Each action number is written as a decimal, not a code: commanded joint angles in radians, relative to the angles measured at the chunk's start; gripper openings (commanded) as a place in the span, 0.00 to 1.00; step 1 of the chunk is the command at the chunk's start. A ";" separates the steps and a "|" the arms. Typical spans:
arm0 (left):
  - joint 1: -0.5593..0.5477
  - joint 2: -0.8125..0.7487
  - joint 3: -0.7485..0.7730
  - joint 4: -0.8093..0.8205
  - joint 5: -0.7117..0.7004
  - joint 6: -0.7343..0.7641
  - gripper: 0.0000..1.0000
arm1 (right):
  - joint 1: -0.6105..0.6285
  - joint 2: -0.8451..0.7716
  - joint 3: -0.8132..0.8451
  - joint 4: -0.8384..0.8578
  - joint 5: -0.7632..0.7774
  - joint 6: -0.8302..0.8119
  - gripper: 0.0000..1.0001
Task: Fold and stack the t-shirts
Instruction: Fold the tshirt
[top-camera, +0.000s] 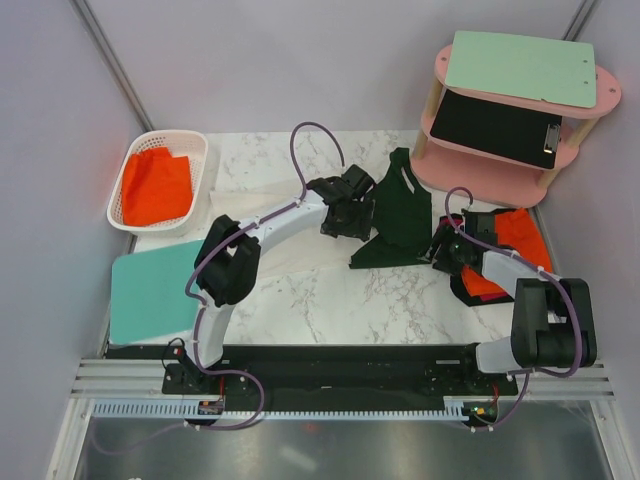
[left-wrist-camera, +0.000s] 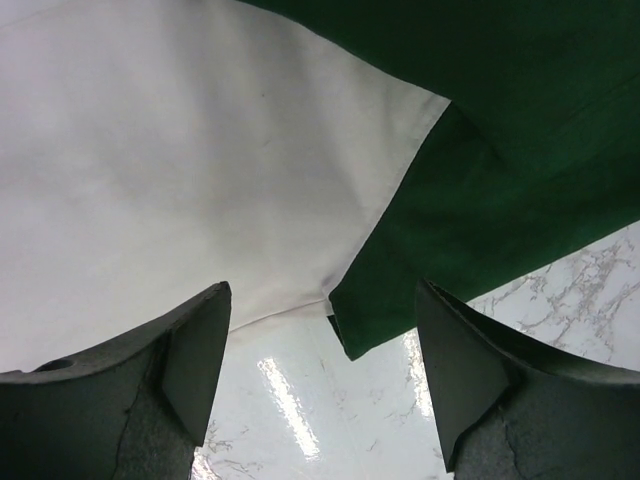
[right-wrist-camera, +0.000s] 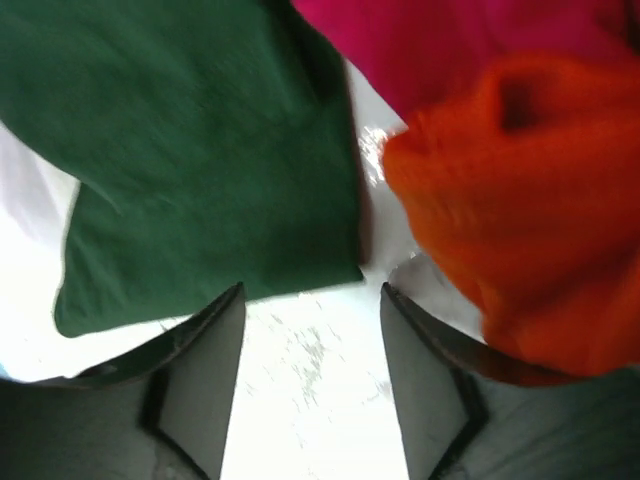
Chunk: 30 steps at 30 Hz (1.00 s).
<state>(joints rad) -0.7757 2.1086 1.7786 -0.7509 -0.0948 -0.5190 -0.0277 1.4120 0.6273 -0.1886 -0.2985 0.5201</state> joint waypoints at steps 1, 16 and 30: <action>-0.002 -0.013 -0.034 0.028 0.007 -0.029 0.80 | -0.001 0.087 -0.070 0.216 -0.033 0.046 0.56; -0.010 0.102 0.079 0.078 0.089 -0.012 0.79 | 0.005 -0.050 0.070 0.207 -0.270 0.086 0.00; -0.008 0.168 0.045 0.031 0.012 -0.045 0.76 | 0.133 0.381 0.406 0.555 -0.318 0.253 0.00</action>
<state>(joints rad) -0.7803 2.3119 1.9041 -0.6731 0.0040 -0.5339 0.0551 1.6733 0.9043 0.2134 -0.6159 0.7166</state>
